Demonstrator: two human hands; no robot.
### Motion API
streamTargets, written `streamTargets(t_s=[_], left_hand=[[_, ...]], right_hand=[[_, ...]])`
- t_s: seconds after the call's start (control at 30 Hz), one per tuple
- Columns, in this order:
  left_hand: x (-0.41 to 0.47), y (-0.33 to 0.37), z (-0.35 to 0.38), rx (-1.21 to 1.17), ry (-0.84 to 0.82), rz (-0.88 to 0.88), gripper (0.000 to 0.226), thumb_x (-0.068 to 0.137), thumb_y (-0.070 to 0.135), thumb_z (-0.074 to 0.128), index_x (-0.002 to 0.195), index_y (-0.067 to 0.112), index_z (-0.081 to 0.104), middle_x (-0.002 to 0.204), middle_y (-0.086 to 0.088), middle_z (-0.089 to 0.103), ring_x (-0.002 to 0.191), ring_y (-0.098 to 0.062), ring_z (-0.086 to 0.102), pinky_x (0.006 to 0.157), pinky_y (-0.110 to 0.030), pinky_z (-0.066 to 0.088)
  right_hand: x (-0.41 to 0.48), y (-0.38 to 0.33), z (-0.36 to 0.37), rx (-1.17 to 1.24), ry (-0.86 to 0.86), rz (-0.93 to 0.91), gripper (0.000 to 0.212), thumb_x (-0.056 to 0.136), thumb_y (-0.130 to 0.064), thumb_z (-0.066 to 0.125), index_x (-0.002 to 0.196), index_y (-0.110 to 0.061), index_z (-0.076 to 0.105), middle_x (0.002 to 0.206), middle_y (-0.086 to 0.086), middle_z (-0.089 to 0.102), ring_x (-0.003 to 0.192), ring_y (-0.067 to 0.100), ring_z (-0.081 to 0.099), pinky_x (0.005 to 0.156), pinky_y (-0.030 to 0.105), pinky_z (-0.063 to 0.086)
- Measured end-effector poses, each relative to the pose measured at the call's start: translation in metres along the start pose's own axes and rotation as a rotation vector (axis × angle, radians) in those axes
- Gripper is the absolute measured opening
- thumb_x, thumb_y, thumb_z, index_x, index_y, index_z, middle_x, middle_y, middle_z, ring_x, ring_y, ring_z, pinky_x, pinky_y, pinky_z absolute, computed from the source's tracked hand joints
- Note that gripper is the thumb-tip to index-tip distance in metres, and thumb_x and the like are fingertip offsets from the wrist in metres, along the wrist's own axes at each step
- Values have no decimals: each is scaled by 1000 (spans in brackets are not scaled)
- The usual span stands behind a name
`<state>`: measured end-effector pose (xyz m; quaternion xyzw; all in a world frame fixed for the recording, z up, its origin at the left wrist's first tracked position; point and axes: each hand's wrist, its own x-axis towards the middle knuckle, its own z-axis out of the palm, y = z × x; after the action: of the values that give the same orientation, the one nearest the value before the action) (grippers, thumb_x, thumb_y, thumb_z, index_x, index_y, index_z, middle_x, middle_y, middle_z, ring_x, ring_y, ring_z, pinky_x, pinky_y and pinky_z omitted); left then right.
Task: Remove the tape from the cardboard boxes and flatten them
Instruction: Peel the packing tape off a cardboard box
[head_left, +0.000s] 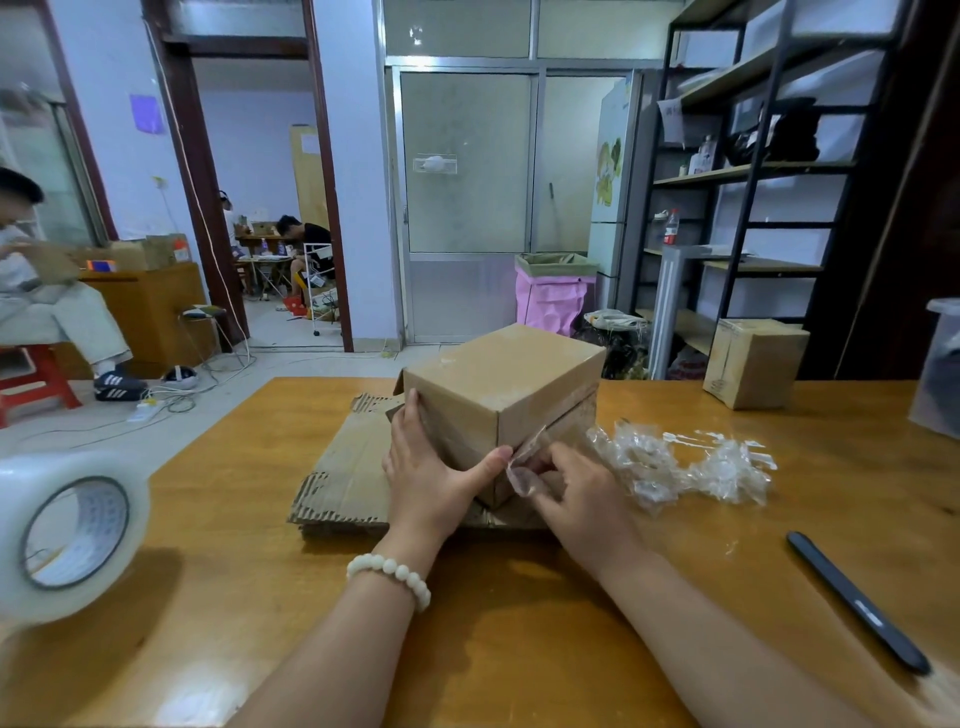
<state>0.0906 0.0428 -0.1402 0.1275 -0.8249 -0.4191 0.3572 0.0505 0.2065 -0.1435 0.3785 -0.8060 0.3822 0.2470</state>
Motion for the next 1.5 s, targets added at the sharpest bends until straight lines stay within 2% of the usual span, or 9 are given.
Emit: streamTargets(t_s=[0.3, 0.47, 0.57, 0.7, 0.8, 0.93, 1.23, 1.33, 1.5], left_hand=[[0, 0, 0, 6, -7, 1, 132, 46, 86, 53, 154, 28, 4, 158, -3, 19, 144, -26, 20, 118, -52, 16], [0, -1, 0, -1, -12, -5, 131, 47, 87, 51, 154, 28, 4, 158, -3, 19, 144, -25, 20, 118, -53, 17], [0, -1, -1, -12, -20, -8, 131, 46, 87, 51, 154, 29, 3, 159, -2, 18, 145, -26, 19, 118, -54, 16], [-1, 0, 0, -20, -6, 10, 130, 47, 86, 51, 154, 28, 6, 158, -3, 20, 145, -24, 20, 119, -51, 15], [0, 0, 0, -22, 3, 15, 130, 47, 85, 52, 154, 27, 6, 157, -3, 21, 145, -24, 20, 119, -51, 15], [1, -3, 1, -23, -2, 15, 130, 48, 86, 52, 154, 27, 5, 158, -3, 20, 145, -24, 19, 119, -52, 14], [3, -5, -3, 38, -150, 55, 144, 36, 95, 53, 146, 37, -20, 163, -4, -9, 150, -22, -4, 119, -50, -2], [3, -4, -1, 64, -135, 60, 140, 49, 82, 69, 149, 33, -15, 163, -5, -3, 150, -22, 0, 120, -50, 1], [2, -7, 1, 65, -88, 46, 134, 47, 85, 55, 153, 30, -7, 162, -4, 7, 148, -23, 9, 120, -50, 7]], right_hand=[[5, 0, -2, 332, 80, 298, 19, 89, -8, 62, 77, -19, 52, 71, -1, 58, 65, 10, 56, 58, 15, 46], [2, -5, -10, 644, 12, 305, 29, 94, -3, 52, 107, -29, 52, 89, 1, 66, 78, 12, 65, 68, 22, 53], [0, -4, -12, 789, -11, 248, 30, 90, -20, 44, 116, -25, 55, 101, 2, 66, 89, 20, 66, 76, 28, 55], [-3, -8, -13, 523, -142, 217, 39, 80, -54, 63, 112, -37, 47, 102, -12, 59, 90, -5, 59, 74, 10, 48], [-2, -5, -6, 305, -103, 160, 29, 83, -36, 69, 102, -39, 48, 98, -9, 59, 89, 3, 59, 76, 16, 51], [1, -3, -6, 388, -42, 191, 4, 91, -26, 59, 88, -27, 58, 88, -5, 65, 83, 6, 65, 70, 21, 54], [2, -3, -8, 472, -23, 258, 11, 92, -19, 56, 87, -29, 56, 84, -9, 62, 78, -6, 58, 69, 11, 48], [2, -4, -8, 514, -1, 265, 17, 92, -14, 58, 89, -30, 57, 87, -8, 64, 82, -2, 61, 72, 14, 50], [3, -3, -5, 483, 9, 247, 23, 91, -11, 59, 88, -33, 56, 85, -12, 63, 80, -4, 60, 71, 13, 49]])
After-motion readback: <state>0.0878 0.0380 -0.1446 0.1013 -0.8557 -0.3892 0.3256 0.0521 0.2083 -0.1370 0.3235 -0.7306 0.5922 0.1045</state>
